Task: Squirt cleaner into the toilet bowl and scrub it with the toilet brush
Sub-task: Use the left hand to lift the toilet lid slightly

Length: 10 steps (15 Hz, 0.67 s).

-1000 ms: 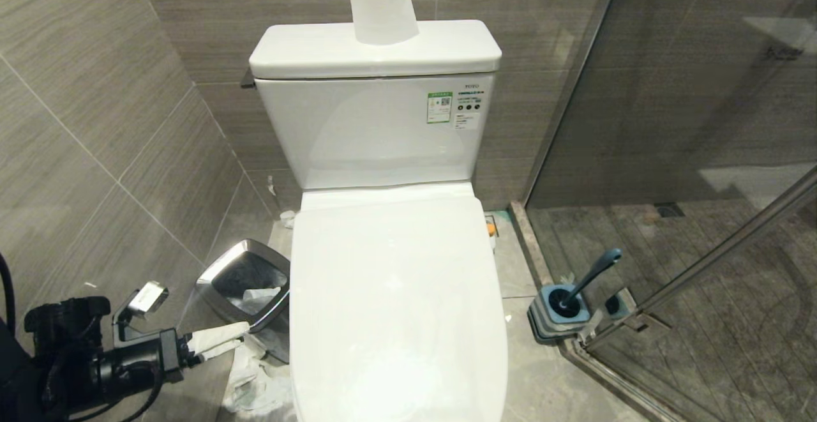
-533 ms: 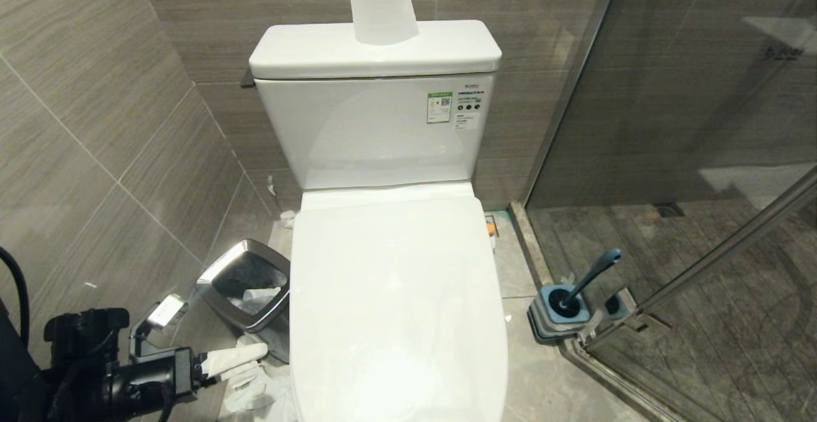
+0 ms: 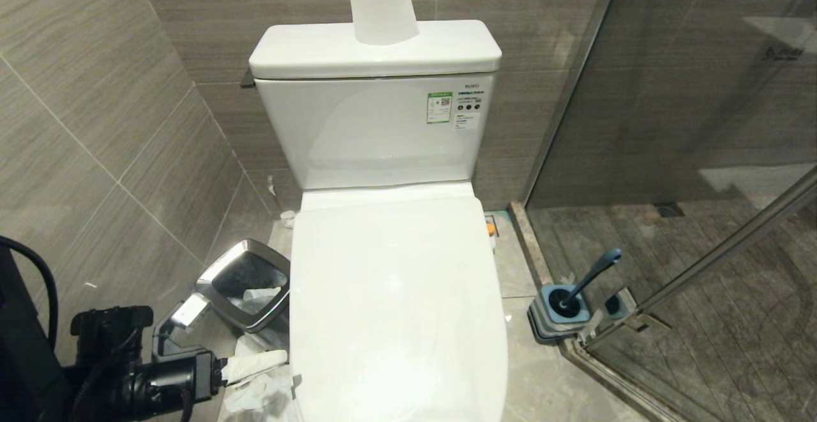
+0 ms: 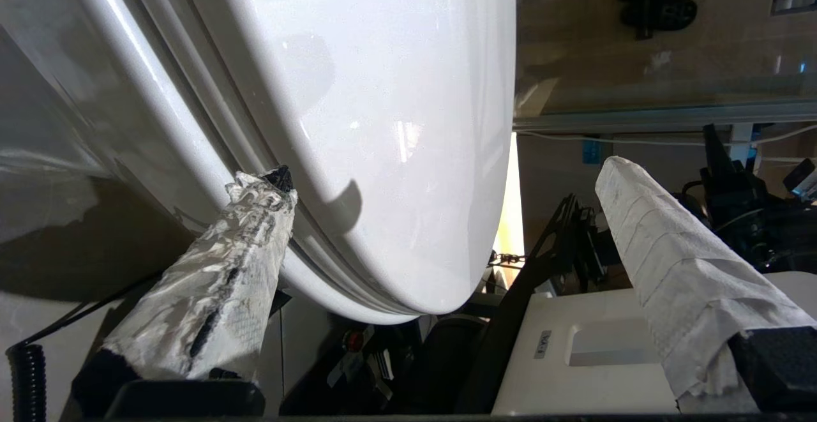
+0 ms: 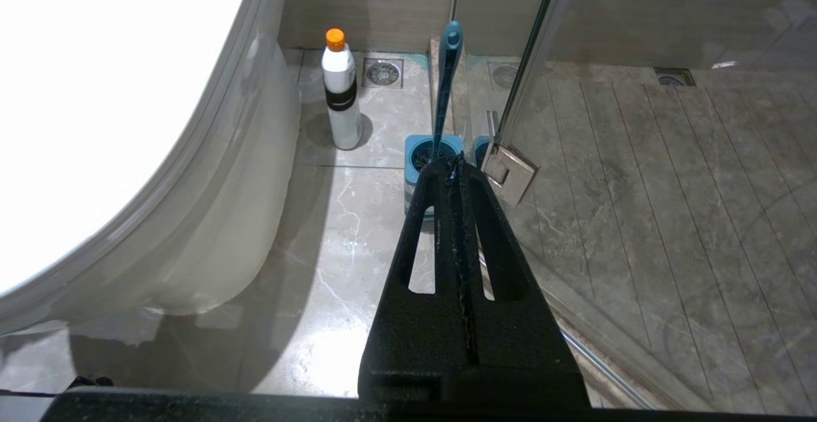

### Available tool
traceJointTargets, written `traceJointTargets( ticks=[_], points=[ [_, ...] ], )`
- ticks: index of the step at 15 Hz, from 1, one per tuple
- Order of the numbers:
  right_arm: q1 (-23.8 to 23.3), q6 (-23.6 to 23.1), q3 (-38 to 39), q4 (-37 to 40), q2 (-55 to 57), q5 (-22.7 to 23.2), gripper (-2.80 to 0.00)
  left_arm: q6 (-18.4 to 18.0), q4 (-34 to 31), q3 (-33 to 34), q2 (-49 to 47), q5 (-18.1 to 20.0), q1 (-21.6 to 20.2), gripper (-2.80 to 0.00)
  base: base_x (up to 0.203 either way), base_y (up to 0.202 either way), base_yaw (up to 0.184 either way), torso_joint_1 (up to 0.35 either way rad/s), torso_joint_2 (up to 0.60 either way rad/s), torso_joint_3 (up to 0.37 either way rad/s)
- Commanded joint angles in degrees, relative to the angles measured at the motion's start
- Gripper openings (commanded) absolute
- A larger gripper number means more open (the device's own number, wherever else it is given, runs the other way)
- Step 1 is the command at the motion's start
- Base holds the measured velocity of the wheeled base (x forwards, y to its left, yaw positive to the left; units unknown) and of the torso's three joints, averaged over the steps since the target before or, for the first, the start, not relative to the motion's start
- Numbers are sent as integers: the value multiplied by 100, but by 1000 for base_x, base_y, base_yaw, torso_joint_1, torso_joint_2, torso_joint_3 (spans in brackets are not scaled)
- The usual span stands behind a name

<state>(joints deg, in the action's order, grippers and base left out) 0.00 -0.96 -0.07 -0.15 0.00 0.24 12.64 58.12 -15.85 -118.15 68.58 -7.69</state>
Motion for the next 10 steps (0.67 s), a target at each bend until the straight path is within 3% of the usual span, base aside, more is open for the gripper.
traceJointTargets(
  ticks=[1, 8, 10],
  points=[
    [0, 0, -1, -3, 9, 2, -280, 2, 77, -5, -144, -84, 101, 0, 0, 0, 0, 0, 0, 0],
    [0, 0, 0, -3, 9, 2, -280, -36, 527, 30, -527, -266, 303, 0, 0, 0, 0, 0, 0, 0],
    [0, 0, -1, -3, 9, 2, -280, -271, 620, 79, -714, -266, 303, 0, 0, 0, 0, 0, 0, 0]
  ],
)
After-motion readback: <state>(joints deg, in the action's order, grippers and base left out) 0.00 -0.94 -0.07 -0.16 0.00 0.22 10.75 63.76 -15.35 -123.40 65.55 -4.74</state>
